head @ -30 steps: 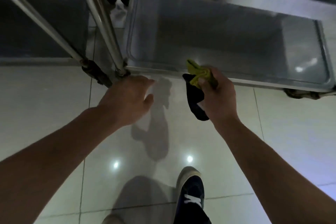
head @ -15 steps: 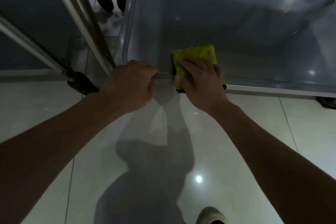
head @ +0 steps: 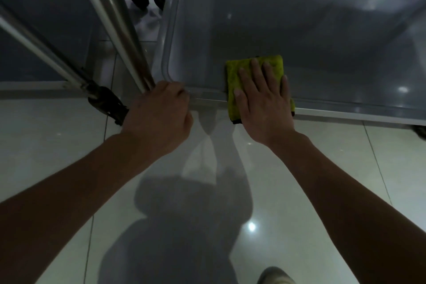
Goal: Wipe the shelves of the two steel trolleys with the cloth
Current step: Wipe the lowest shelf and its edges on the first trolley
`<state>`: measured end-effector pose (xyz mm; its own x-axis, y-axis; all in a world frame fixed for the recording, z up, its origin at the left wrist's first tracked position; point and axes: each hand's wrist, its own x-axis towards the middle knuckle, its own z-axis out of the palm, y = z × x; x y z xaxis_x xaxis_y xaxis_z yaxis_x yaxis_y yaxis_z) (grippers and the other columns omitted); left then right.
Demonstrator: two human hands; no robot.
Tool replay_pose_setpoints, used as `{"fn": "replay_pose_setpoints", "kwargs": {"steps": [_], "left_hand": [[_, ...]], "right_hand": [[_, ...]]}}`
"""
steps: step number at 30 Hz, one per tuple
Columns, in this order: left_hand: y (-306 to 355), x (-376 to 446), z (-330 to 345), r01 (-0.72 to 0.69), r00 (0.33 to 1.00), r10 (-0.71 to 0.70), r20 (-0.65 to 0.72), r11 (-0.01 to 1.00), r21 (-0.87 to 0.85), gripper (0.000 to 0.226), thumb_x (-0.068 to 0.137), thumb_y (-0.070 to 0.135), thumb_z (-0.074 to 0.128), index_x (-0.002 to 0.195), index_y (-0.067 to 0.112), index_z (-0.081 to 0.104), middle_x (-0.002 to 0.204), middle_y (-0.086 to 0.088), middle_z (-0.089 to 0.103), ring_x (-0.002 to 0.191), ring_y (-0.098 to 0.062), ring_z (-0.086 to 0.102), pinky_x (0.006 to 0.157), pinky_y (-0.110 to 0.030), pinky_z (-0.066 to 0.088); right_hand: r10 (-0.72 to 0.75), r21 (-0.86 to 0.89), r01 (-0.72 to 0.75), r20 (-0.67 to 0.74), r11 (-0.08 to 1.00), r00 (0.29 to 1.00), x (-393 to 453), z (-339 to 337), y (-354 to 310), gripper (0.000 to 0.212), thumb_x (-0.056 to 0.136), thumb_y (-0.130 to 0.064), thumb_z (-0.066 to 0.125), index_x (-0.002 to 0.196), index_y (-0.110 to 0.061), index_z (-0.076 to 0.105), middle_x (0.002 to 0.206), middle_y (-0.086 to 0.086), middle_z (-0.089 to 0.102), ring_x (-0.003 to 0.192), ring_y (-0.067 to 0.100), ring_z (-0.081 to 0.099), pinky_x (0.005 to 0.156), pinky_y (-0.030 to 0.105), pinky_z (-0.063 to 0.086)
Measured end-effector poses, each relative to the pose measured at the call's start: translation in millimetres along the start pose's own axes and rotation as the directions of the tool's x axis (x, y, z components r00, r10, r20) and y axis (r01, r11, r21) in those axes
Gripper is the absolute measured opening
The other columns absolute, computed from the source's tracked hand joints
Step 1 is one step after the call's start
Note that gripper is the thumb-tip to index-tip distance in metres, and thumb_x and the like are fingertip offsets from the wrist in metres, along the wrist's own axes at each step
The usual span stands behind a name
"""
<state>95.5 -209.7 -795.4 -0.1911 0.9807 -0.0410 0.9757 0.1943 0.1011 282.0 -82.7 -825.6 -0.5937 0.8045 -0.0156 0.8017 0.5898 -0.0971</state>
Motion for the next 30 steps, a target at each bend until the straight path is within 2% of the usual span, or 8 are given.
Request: {"fn": "replay_pose_setpoints", "kwargs": {"steps": [3, 7, 11, 16, 23, 25, 28, 30], "left_hand": [[-4, -6, 6, 0.024, 1.000, -0.024, 0.020, 1.000, -0.001, 0.037, 0.094, 0.028, 0.046, 0.126, 0.012, 0.057, 0.129, -0.004, 0.050, 0.115, -0.023, 0.052, 0.083, -0.039, 0.050], [-14, -17, 8, 0.018, 0.999, -0.019, 0.040, 1.000, 0.020, 0.048, 0.090, 0.023, 0.051, 0.137, 0.010, 0.052, 0.136, -0.008, 0.044, 0.126, -0.027, 0.044, 0.093, -0.042, 0.048], [-16, -19, 9, 0.058, 0.997, -0.055, 0.047, 0.996, -0.067, 0.051, 0.093, 0.019, 0.052, 0.143, 0.012, 0.049, 0.136, -0.009, 0.048, 0.123, -0.027, 0.047, 0.095, -0.043, 0.048], [-22, -19, 5, 0.067, 0.997, -0.063, 0.037, 0.988, -0.141, 0.039, 0.094, 0.009, 0.045, 0.130, 0.012, 0.059, 0.126, -0.007, 0.055, 0.101, -0.026, 0.059, 0.075, -0.037, 0.047], [-18, -25, 6, 0.102, 0.994, -0.101, 0.044, 0.994, -0.035, 0.040, 0.097, 0.026, 0.048, 0.136, 0.017, 0.050, 0.135, -0.001, 0.046, 0.116, -0.019, 0.053, 0.070, -0.032, 0.041], [-13, -19, 3, 0.093, 0.995, -0.094, -0.012, 0.994, -0.056, 0.034, 0.097, 0.028, 0.048, 0.129, 0.018, 0.055, 0.130, 0.000, 0.050, 0.115, -0.018, 0.054, 0.075, -0.032, 0.044], [2, -3, 3, -0.021, 0.999, 0.021, -0.041, 1.000, 0.019, 0.035, 0.097, 0.032, 0.045, 0.127, 0.018, 0.056, 0.130, 0.000, 0.051, 0.121, -0.021, 0.049, 0.098, -0.039, 0.041], [15, 11, 1, -0.065, 0.997, 0.067, -0.041, 0.997, 0.047, 0.034, 0.096, 0.033, 0.044, 0.123, 0.019, 0.058, 0.129, 0.000, 0.053, 0.120, -0.023, 0.048, 0.097, -0.044, 0.042]], "right_hand": [[-0.022, -0.014, 0.022, 0.026, 1.000, 0.999, 1, 3, -11, 0.058, 0.107, -0.042, 0.019, 0.160, -0.021, 0.018, 0.169, 0.005, 0.005, 0.155, 0.027, 0.002, 0.123, 0.058, 0.005], [-0.077, -0.005, 0.077, 0.049, 0.997, 0.996, 11, 6, -40, 0.059, 0.106, -0.044, 0.017, 0.160, -0.022, 0.016, 0.169, 0.006, 0.003, 0.155, 0.027, -0.001, 0.123, 0.059, 0.002], [-0.149, 0.003, 0.149, 0.091, 0.989, 0.985, 26, 7, -69, 0.057, 0.106, -0.044, 0.017, 0.160, -0.024, 0.014, 0.169, 0.005, 0.002, 0.155, 0.027, -0.003, 0.122, 0.059, 0.001], [-0.284, 0.037, 0.281, 0.148, 0.959, 0.947, 52, 5, -99, 0.055, 0.108, -0.042, 0.017, 0.161, -0.028, 0.009, 0.169, 0.002, -0.005, 0.155, 0.024, -0.009, 0.122, 0.059, -0.002], [-0.323, 0.058, 0.318, 0.159, 0.946, 0.933, 50, 2, -93, 0.055, 0.108, -0.040, 0.016, 0.161, -0.028, 0.006, 0.169, -0.001, -0.007, 0.155, 0.021, -0.011, 0.123, 0.057, -0.003], [-0.289, 0.060, 0.283, 0.133, 0.957, 0.948, 46, 2, -85, 0.056, 0.108, -0.039, 0.016, 0.161, -0.027, 0.009, 0.169, 0.000, -0.003, 0.155, 0.022, -0.009, 0.122, 0.057, -0.003], [-0.232, 0.022, 0.231, 0.124, 0.973, 0.965, 38, 1, -61, 0.056, 0.107, -0.038, 0.017, 0.161, -0.024, 0.011, 0.169, 0.002, 0.000, 0.155, 0.024, -0.006, 0.123, 0.056, -0.003], [-0.189, 0.008, 0.190, 0.121, 0.982, 0.974, 32, -1, -38, 0.057, 0.107, -0.039, 0.016, 0.161, -0.023, 0.009, 0.169, 0.002, -0.001, 0.155, 0.024, -0.006, 0.123, 0.054, -0.004]]}}
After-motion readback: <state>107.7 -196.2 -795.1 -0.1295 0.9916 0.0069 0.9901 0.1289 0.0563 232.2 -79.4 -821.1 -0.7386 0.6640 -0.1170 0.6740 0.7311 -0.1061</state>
